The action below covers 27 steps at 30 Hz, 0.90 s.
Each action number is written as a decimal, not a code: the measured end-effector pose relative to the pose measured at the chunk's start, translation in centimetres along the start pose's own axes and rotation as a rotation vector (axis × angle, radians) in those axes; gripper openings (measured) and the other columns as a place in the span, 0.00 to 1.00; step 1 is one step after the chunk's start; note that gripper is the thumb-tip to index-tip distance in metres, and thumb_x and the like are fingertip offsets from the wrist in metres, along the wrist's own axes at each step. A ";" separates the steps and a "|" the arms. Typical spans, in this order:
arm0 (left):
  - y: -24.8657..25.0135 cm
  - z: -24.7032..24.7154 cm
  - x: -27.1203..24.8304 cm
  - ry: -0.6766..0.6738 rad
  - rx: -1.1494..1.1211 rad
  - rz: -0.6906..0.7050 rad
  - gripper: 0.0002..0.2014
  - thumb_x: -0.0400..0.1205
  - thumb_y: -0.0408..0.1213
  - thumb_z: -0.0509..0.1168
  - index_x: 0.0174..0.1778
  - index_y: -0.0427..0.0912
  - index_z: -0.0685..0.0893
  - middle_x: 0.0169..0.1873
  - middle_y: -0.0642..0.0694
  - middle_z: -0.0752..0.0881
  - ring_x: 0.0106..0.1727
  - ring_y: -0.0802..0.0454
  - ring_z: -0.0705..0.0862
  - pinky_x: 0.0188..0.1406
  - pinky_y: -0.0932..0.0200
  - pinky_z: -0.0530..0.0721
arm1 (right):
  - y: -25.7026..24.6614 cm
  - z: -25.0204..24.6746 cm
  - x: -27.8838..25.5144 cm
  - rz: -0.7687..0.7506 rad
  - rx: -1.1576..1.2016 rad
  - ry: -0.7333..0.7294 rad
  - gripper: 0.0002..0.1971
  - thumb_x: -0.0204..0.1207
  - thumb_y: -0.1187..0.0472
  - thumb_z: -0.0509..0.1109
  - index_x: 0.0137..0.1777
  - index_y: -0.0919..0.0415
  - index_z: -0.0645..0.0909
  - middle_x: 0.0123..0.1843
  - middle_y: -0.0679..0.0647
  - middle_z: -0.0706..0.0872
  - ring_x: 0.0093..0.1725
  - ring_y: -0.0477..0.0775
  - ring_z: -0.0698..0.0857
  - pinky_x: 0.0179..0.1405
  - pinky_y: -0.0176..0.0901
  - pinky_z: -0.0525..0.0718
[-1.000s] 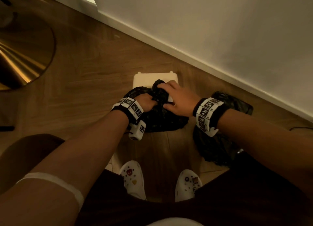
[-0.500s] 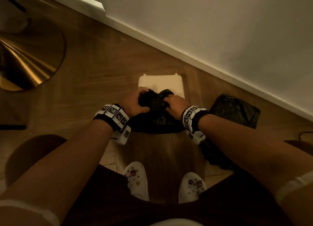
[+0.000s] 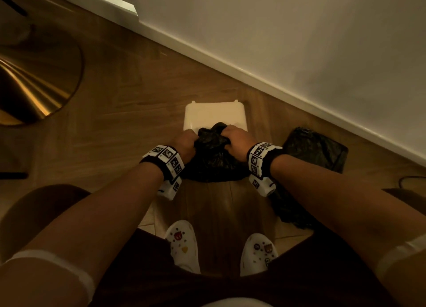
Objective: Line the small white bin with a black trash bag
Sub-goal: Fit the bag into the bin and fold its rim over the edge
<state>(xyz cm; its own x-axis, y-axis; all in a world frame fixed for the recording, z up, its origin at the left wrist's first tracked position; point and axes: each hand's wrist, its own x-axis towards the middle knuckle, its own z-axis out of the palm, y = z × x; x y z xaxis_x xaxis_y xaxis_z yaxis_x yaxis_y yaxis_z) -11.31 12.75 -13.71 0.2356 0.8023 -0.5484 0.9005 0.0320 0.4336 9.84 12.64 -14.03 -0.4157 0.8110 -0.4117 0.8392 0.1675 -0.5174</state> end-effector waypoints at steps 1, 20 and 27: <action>0.1 0.2 0.1 -0.013 -0.014 0.007 0.13 0.83 0.32 0.63 0.62 0.35 0.84 0.59 0.34 0.85 0.63 0.36 0.83 0.65 0.50 0.80 | 0.0 -0.1 -0.1 0.003 0.018 -0.002 0.20 0.77 0.63 0.68 0.69 0.59 0.80 0.68 0.60 0.82 0.65 0.62 0.81 0.62 0.48 0.78; 2.3 0.7 -2.1 -0.068 -0.017 0.257 0.24 0.68 0.42 0.77 0.56 0.42 0.78 0.56 0.45 0.77 0.51 0.50 0.80 0.48 0.57 0.81 | -2.3 -0.7 1.2 0.163 -0.144 -0.178 0.17 0.74 0.51 0.71 0.58 0.59 0.76 0.49 0.55 0.83 0.42 0.57 0.81 0.39 0.46 0.77; 2.5 1.6 -1.0 -0.023 0.040 0.237 0.17 0.79 0.26 0.64 0.65 0.35 0.85 0.58 0.34 0.86 0.60 0.37 0.83 0.53 0.61 0.71 | -0.7 -0.5 -0.2 0.067 0.148 -0.010 0.32 0.67 0.50 0.79 0.68 0.52 0.67 0.61 0.55 0.80 0.53 0.57 0.85 0.47 0.47 0.83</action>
<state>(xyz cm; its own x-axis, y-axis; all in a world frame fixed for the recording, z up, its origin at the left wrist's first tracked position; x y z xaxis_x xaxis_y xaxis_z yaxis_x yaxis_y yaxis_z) -8.73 11.04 -13.27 0.4501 0.7706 -0.4512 0.8328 -0.1798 0.5236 9.47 12.67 -13.19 -0.3645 0.8119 -0.4560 0.8048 0.0284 -0.5929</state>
